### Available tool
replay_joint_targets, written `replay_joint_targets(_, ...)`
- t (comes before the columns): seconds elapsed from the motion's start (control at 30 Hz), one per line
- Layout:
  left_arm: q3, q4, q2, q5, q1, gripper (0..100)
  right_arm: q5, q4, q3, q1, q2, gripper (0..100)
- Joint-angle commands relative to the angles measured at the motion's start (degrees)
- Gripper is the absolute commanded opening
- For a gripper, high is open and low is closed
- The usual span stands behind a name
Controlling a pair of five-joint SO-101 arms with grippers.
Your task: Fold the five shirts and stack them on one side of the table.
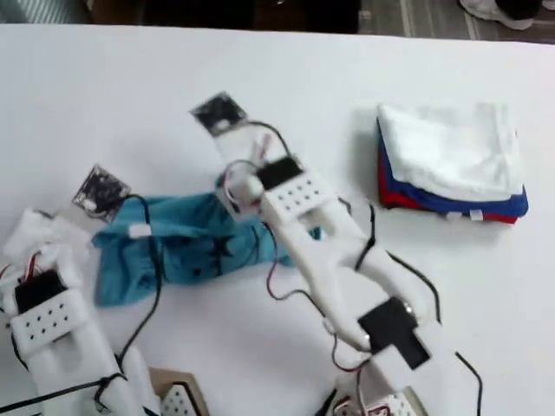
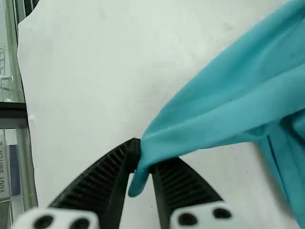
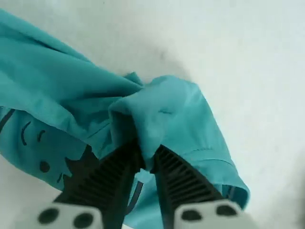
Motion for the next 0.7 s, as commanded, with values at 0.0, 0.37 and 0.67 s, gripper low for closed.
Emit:
replay_joint_targets(0.0, 1.0, -2.1, -0.6, -0.5, -1.4, 3, -0.4, 8.1, -12.1, -0.3, 1.3, 7.8)
replay_joint_targets(0.37, 1.7, -1.7, -0.6, -0.4, -1.5, 3, -0.4, 6.1, -17.6, 10.3, 2.2, 24.0)
replay_joint_targets(0.67, 1.7, -1.9, -0.6, -0.4, -1.5, 3, -0.9, 10.8, -16.2, 11.6, 7.3, 20.4)
